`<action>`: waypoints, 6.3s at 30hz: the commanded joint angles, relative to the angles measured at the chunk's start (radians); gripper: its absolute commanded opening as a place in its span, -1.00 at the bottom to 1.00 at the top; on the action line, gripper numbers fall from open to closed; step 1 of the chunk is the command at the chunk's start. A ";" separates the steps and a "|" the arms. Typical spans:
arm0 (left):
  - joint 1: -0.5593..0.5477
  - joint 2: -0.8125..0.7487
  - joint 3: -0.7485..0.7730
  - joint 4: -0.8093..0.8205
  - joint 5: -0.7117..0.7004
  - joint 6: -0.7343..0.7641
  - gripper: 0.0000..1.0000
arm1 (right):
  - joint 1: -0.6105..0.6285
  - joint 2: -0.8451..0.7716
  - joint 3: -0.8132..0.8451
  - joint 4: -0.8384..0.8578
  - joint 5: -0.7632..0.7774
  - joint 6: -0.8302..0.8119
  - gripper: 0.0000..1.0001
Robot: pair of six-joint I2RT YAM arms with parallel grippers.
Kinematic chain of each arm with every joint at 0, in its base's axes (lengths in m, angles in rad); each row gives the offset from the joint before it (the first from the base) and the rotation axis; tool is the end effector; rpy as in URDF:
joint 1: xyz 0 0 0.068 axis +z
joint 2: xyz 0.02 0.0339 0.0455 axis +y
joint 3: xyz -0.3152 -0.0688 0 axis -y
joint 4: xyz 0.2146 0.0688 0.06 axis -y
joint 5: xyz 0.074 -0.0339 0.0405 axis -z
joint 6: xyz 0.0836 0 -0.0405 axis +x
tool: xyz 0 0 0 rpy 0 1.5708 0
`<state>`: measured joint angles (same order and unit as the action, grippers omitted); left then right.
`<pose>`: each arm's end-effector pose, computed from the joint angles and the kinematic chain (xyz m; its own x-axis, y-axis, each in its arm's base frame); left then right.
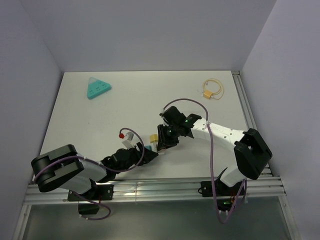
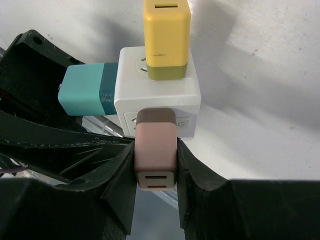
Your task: Insert the plug
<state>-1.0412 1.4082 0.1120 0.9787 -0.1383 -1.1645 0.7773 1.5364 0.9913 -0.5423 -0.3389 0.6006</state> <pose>0.1281 -0.1960 0.1853 -0.7867 -0.4570 -0.4150 0.1668 0.4899 -0.8557 0.1907 0.2266 0.2332 -0.9568 -0.1936 -0.2171 -0.2799 0.8162 0.5055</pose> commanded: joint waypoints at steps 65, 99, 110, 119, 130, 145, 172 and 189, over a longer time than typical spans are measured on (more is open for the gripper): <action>-0.063 0.126 0.805 -1.267 -0.337 0.104 0.47 | -0.254 -0.721 -0.315 0.033 0.409 0.011 0.42; -0.066 -0.698 0.460 -1.085 -0.023 0.342 0.99 | -0.662 0.413 0.622 -0.021 0.667 -0.062 0.56; -0.066 -0.700 0.446 -1.080 0.063 0.385 0.99 | -0.691 0.619 0.819 -0.057 0.687 -0.047 0.45; -0.066 -0.693 0.440 -1.068 0.114 0.373 0.99 | -0.728 0.741 0.961 -0.111 0.656 -0.048 0.38; -0.066 -0.686 0.448 -1.069 0.149 0.362 0.99 | -0.756 0.824 1.060 -0.202 0.601 -0.056 0.29; -0.066 -0.730 0.517 -1.143 0.152 0.335 0.89 | -0.750 0.630 0.839 -0.108 0.607 -0.070 -1.00; -0.075 -0.456 0.347 -0.563 0.302 0.080 0.60 | -0.104 -1.215 -0.672 0.176 0.355 0.136 -1.00; -0.111 -0.321 0.500 -0.773 0.078 0.071 0.63 | 0.066 -1.228 -0.727 0.271 0.280 0.105 -1.00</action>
<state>-1.1515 1.0729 0.5621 0.2768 0.0181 -1.0828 0.8093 0.2913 0.2512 -0.3466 -0.0868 0.7315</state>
